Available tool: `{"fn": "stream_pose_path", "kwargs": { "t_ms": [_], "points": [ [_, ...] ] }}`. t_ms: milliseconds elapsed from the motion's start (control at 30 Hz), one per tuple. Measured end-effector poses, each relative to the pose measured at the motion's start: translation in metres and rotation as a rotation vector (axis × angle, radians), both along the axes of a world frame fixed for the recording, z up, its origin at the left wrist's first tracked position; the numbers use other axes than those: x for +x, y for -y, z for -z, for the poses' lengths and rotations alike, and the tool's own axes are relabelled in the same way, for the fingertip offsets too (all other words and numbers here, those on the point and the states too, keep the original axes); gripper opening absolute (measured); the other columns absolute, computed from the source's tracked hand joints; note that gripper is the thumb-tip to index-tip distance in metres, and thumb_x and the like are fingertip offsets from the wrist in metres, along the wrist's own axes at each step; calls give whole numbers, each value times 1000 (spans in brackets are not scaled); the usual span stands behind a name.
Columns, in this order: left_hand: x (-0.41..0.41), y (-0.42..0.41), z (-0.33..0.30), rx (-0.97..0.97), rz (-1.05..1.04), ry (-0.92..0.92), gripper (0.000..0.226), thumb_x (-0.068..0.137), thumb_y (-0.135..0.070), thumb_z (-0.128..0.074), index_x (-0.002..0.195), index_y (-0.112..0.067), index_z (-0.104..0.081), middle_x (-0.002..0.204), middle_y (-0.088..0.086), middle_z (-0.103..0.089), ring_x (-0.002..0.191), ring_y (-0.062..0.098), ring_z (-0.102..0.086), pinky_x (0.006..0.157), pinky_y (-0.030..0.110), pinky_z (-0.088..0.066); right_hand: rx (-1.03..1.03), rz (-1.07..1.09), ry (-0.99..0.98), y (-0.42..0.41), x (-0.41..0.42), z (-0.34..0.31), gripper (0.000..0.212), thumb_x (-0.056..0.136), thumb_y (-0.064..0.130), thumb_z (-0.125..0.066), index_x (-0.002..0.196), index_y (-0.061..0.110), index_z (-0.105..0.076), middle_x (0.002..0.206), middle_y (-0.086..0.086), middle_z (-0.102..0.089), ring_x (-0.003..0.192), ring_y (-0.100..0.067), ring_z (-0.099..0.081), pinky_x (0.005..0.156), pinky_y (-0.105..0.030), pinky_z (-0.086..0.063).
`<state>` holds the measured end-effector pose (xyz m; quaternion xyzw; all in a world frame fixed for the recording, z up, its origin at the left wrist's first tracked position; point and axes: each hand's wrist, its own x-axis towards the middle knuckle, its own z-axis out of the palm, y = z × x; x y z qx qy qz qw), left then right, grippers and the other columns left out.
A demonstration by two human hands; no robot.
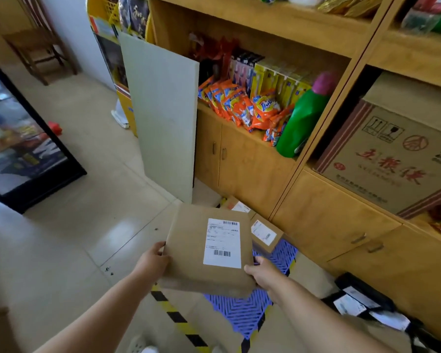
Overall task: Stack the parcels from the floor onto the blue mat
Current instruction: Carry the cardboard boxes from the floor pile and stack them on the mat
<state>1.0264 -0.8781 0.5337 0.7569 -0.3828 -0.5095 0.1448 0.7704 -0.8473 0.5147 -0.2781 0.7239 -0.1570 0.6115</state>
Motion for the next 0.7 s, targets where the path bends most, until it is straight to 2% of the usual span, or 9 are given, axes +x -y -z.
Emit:
{"fn": "stream_pose_path", "kwargs": {
  "t_ms": [67, 167, 267, 333, 433, 567, 600, 667, 700],
  "points": [
    [-1, 25, 7, 0, 60, 33, 48, 94, -6, -42, 140, -21, -40, 130, 12, -54, 97, 25, -53, 86, 36, -47, -2, 46, 8, 16, 2, 7, 44, 96, 10, -51, 138, 7, -39, 132, -11, -52, 100, -24, -55, 89, -37, -51],
    [5, 63, 20, -1, 146, 59, 48, 95, -5, -39, 141, -20, -39, 124, 13, -55, 95, 26, -54, 86, 38, -48, 21, 109, -11, 38, 10, 20, 49, 96, 11, -51, 142, 7, -35, 138, -12, -48, 103, -25, -54, 83, -35, -49],
    [19, 103, 37, 9, 223, 55, 46, 96, -8, -38, 140, -20, -40, 115, 10, -58, 89, 25, -54, 74, 35, -50, 41, 209, -22, 57, 27, 34, 48, 95, 12, -52, 141, 8, -37, 134, -11, -51, 102, -25, -55, 73, -31, -51],
    [28, 132, 47, 27, 294, 57, 44, 97, -11, -38, 141, -20, -39, 122, 12, -57, 86, 23, -53, 67, 30, -45, 70, 279, -37, 70, 43, 44, 45, 95, 12, -53, 138, 8, -40, 123, -10, -55, 98, -24, -58, 72, -32, -51],
    [42, 174, 65, 51, 380, 66, 45, 98, -8, -36, 142, -18, -38, 126, 14, -55, 89, 25, -52, 70, 31, -45, 89, 382, -49, 88, 71, 59, 36, 94, 10, -52, 130, 9, -48, 100, -4, -58, 76, -15, -57, 61, -26, -46],
    [61, 220, 97, 83, 487, 96, 45, 95, -4, -37, 138, -17, -44, 123, 15, -56, 106, 32, -53, 91, 36, -44, 126, 539, -59, 108, 104, 90, 21, 90, -1, -54, 111, 5, -56, 82, 0, -58, 60, -8, -58, 49, -18, -47],
    [65, 230, 107, 92, 523, 122, 45, 95, -6, -38, 138, -20, -45, 123, 13, -57, 109, 31, -52, 95, 36, -45, 125, 573, -59, 112, 110, 100, 24, 89, -3, -56, 111, 4, -56, 86, -4, -60, 62, -10, -61, 54, -19, -49],
    [68, 245, 126, 110, 598, 193, 45, 96, -13, -38, 137, -29, -45, 125, 6, -58, 113, 28, -50, 96, 32, -43, 153, 605, -35, 120, 118, 123, 39, 85, -4, -61, 122, 1, -54, 104, -12, -63, 86, -23, -66, 73, -32, -54],
    [69, 251, 137, 117, 621, 219, 44, 96, -18, -38, 137, -33, -45, 126, 4, -57, 113, 27, -50, 95, 31, -43, 169, 628, -13, 122, 121, 133, 43, 83, -6, -63, 125, 2, -52, 110, -13, -64, 96, -28, -64, 76, -35, -53]
  ]
}}
